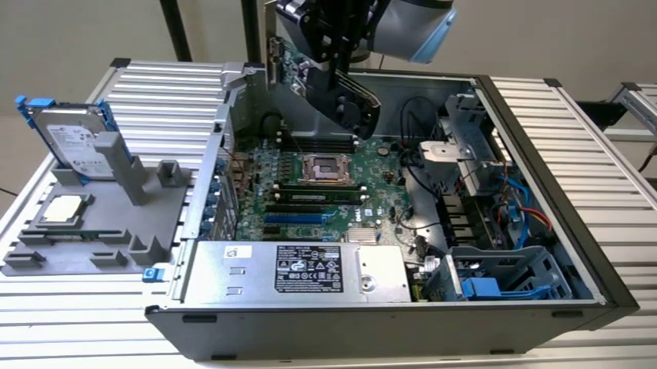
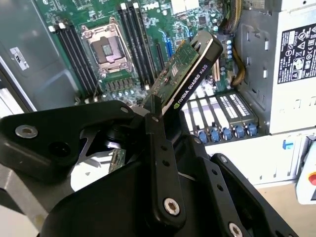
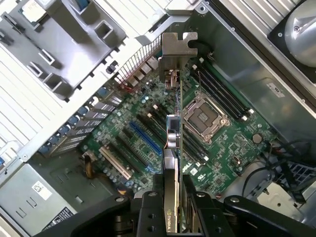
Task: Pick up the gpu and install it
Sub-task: 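Insert the gpu into the slot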
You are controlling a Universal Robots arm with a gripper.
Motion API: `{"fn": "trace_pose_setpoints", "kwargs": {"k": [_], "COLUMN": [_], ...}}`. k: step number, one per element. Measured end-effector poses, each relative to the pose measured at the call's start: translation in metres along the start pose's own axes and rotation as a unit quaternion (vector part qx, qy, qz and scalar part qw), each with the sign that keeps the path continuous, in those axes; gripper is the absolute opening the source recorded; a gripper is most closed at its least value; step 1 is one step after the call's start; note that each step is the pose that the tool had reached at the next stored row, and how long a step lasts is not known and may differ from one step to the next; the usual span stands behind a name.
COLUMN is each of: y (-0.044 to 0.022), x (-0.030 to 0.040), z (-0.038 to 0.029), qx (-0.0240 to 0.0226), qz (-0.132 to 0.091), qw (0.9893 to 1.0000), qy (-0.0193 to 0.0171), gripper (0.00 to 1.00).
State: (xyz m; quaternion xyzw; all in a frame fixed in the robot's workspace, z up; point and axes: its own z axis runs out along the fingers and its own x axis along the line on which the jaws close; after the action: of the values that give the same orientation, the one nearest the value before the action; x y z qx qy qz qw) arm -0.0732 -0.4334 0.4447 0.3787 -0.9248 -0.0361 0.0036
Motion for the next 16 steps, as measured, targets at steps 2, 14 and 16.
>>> {"fn": "trace_pose_setpoints", "kwargs": {"k": [2, 14, 16], "y": [0.0, 0.0, 0.0], "x": [0.0, 0.0, 0.0], "z": [0.0, 0.0, 0.0], "qx": [-0.0001, -0.0008, -0.0009], "qz": [-0.005, -0.039, -0.044], "qw": [1.0, 0.9992, 0.999], "qy": [0.0004, 0.0027, 0.0031], "gripper": [0.0, 0.0, 0.0]}}
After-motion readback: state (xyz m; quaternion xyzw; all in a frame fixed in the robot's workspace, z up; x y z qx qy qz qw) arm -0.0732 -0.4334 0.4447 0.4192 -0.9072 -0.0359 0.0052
